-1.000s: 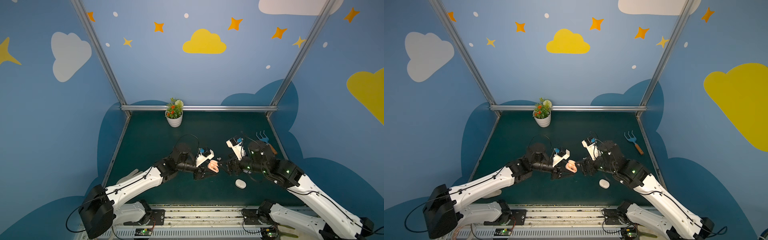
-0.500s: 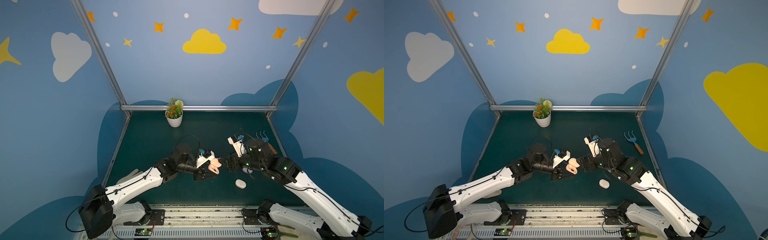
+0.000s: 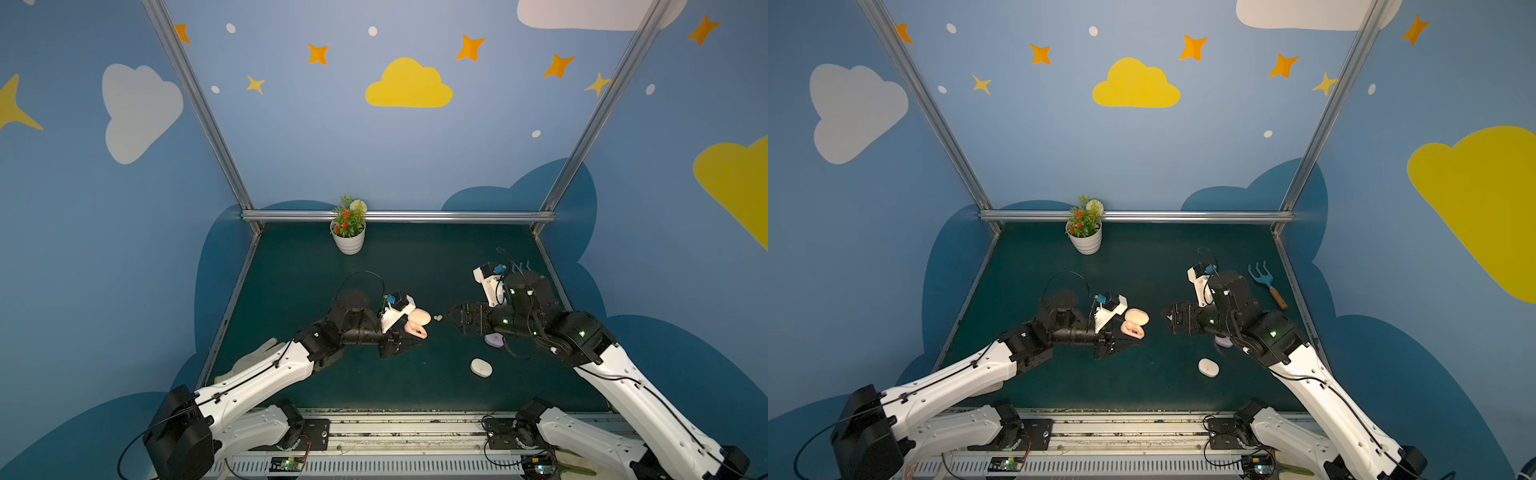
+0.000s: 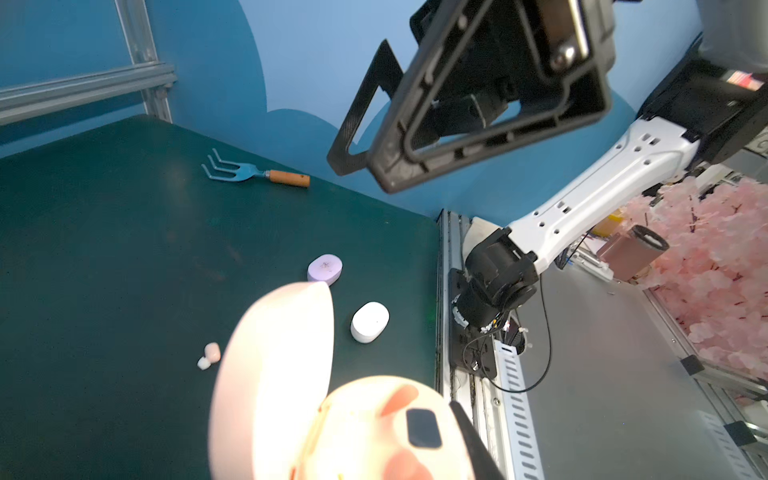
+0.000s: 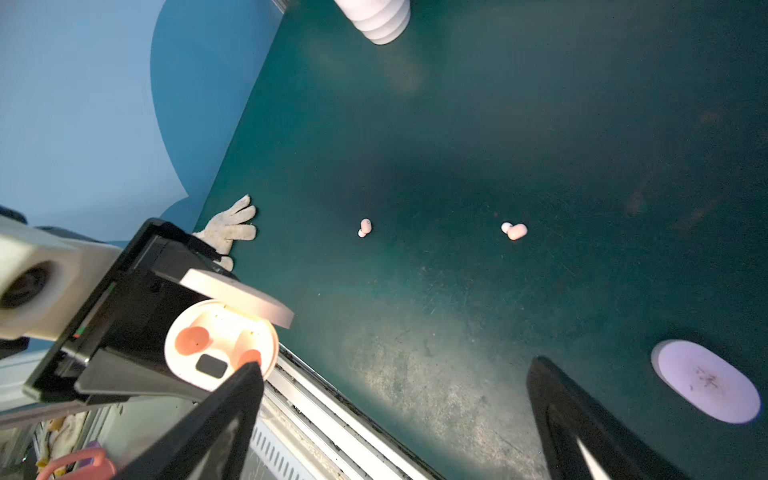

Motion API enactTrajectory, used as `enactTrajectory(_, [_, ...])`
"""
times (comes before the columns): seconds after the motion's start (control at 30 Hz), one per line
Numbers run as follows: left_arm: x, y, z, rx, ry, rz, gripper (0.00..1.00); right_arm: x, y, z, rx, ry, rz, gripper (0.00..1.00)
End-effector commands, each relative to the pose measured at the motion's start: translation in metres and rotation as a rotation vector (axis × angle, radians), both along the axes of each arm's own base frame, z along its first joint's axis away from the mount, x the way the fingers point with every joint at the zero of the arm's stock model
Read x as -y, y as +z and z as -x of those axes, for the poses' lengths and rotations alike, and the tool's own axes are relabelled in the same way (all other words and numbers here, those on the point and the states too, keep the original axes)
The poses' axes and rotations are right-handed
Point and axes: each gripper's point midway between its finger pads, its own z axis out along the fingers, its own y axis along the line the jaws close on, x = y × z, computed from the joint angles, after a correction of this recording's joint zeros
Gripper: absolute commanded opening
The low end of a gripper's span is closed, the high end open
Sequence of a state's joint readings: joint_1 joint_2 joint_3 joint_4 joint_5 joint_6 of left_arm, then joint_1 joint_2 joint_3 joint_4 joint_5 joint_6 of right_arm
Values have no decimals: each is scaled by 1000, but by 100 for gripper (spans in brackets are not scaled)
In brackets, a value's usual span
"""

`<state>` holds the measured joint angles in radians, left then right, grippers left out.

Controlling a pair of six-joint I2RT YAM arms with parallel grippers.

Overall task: Insert the wireless bluetooth earbuds into the charging case
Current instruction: 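Hold the open pink case with the left gripper while the right gripper nears the earbuds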

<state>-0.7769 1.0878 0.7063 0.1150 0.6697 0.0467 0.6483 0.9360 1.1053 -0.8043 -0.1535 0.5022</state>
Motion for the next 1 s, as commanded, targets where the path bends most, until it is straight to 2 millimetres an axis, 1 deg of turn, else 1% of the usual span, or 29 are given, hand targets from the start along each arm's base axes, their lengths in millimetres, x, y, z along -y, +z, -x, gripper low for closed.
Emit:
enactTrajectory(0.0, [-8, 8, -7, 15, 61, 23, 16, 2, -40, -2, -146, -67, 9, 97])
enactTrajectory(0.1, [-14, 7, -11, 19, 91, 21, 15, -6, -70, -16, -193, -105, -15, 97])
enactTrajectory(0.2, [-17, 7, -14, 20, 109, 22, 15, -16, -93, -33, -207, -137, -63, 97])
enactTrajectory(0.4, [-20, 4, -19, 26, 129, 23, 14, -25, -136, -61, -266, -197, -57, 96])
enactTrajectory(0.6, [-22, 6, -23, 35, 147, 24, 14, -34, -175, -79, -327, -194, -58, 95])
enactTrajectory(0.7, [-23, 7, -25, 39, 155, 26, 15, -35, -189, -87, -350, -204, -58, 94])
enactTrajectory(0.97, [-24, 7, -26, 40, 162, 27, 14, -34, -213, -101, -394, -239, -59, 93])
